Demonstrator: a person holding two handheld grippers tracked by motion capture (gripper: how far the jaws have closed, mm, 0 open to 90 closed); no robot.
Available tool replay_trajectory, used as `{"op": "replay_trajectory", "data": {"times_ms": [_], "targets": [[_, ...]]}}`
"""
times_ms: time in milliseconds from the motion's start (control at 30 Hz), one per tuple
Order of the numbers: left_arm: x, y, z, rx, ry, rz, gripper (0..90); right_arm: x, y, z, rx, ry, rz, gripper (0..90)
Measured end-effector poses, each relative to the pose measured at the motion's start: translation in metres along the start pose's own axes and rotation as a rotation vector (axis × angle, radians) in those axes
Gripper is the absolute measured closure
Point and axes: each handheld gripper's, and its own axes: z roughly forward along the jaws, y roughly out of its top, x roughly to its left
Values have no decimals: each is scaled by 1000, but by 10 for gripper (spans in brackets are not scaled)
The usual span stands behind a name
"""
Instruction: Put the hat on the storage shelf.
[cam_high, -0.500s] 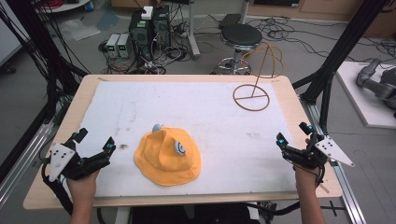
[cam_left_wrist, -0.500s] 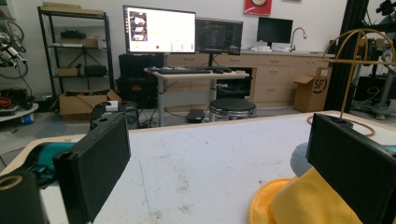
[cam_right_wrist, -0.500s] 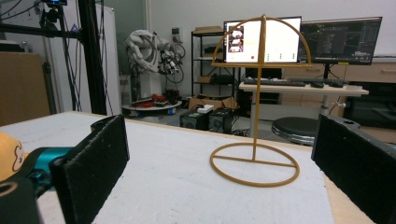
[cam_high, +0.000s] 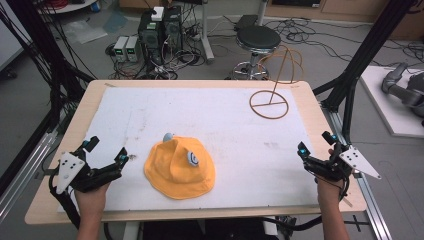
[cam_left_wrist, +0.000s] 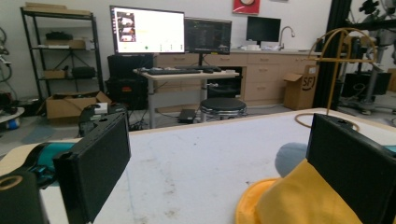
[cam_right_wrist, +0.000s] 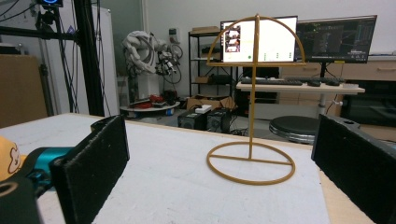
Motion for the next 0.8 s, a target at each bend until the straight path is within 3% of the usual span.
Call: {"op": "replay_trajectory", "data": {"times_ms": [367, 467, 800], "targets": [[-24, 3, 13, 49, -141, 29, 94, -1, -1, 0, 6, -6, 6, 37], [-31, 2, 18, 75, -182, 42, 143, -2, -1, -1, 9, -8, 12, 37], [-49, 0, 35, 164, -304, 18, 174, 0, -3, 0, 17, 0, 3, 37]]}}
